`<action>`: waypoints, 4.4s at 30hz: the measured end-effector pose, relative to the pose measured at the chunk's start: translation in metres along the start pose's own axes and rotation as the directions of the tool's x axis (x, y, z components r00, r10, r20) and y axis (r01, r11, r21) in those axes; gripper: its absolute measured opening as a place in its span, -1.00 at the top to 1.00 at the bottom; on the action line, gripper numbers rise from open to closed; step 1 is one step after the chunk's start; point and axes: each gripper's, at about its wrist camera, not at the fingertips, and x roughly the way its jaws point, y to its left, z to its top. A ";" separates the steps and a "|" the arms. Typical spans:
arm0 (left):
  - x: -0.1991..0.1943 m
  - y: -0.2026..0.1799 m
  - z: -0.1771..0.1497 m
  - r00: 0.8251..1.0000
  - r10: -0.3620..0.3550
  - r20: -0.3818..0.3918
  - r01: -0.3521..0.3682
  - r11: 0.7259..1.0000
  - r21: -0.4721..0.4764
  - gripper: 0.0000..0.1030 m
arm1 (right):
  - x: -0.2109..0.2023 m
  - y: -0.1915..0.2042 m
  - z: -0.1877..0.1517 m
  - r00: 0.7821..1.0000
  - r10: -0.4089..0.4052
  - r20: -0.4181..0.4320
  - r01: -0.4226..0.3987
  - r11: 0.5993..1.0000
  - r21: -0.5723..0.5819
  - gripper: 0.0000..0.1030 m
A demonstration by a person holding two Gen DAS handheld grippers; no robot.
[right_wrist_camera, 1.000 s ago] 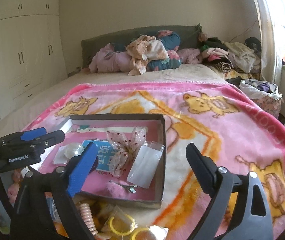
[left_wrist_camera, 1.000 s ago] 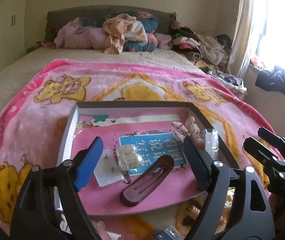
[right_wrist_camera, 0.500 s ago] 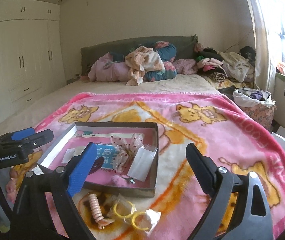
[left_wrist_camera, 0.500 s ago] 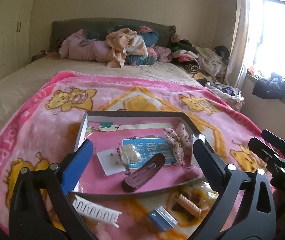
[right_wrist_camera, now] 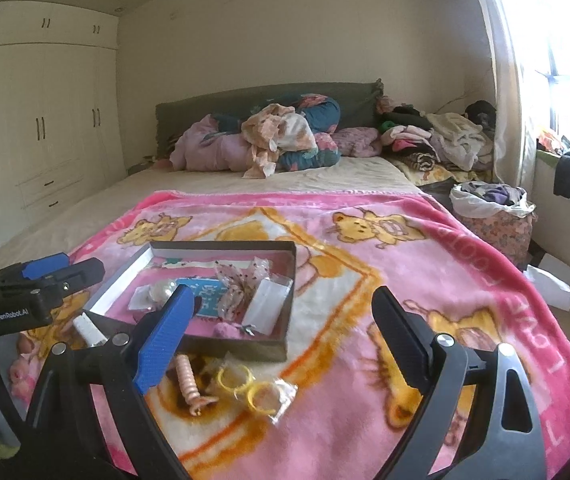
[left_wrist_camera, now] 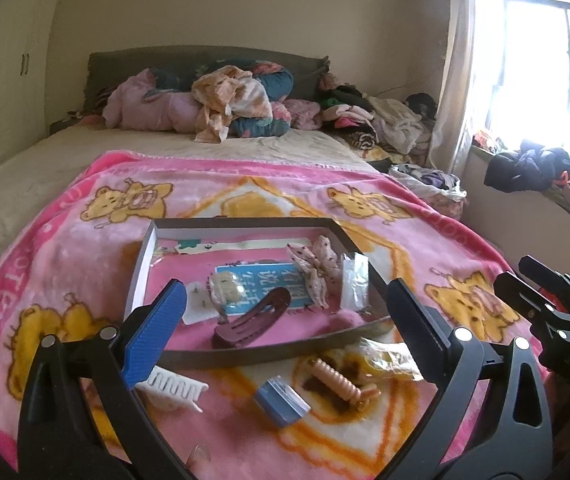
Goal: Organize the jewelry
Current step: 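Withdraw both open tools from the box toward the remaining accessories, then grasp the small blue clip case with the left tool while the right tool grasps the yellow bangle bag, then carry the blue case with the left tool into the box while the right tool drops the bangle bag inside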
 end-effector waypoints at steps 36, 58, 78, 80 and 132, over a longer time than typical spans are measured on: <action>-0.004 -0.043 -0.066 0.997 -0.016 -0.079 0.023 0.996 0.088 -0.77 | -0.036 -0.027 -0.069 0.996 -0.043 -0.074 0.043 0.999 0.000 -0.71; 0.034 -0.024 -0.088 0.986 0.066 -0.152 -0.055 0.995 0.078 -0.77 | 0.029 -0.015 -0.087 0.981 0.005 -0.196 -0.016 0.998 -0.055 -0.71; 0.066 -0.001 -0.094 0.968 0.083 -0.237 -0.086 0.996 -0.003 -0.70 | 0.120 0.014 -0.087 0.916 0.052 -0.398 -0.131 0.976 -0.174 -0.71; 0.069 -0.002 -0.095 0.966 0.082 -0.244 -0.085 0.996 0.001 -0.55 | 0.127 0.017 -0.086 0.912 0.057 -0.406 -0.140 0.974 -0.177 -0.72; 0.017 -0.006 -0.044 0.993 -0.030 -0.114 0.030 1.000 0.003 0.66 | 0.046 0.035 -0.044 0.947 0.201 -0.250 -0.213 0.977 -0.023 0.39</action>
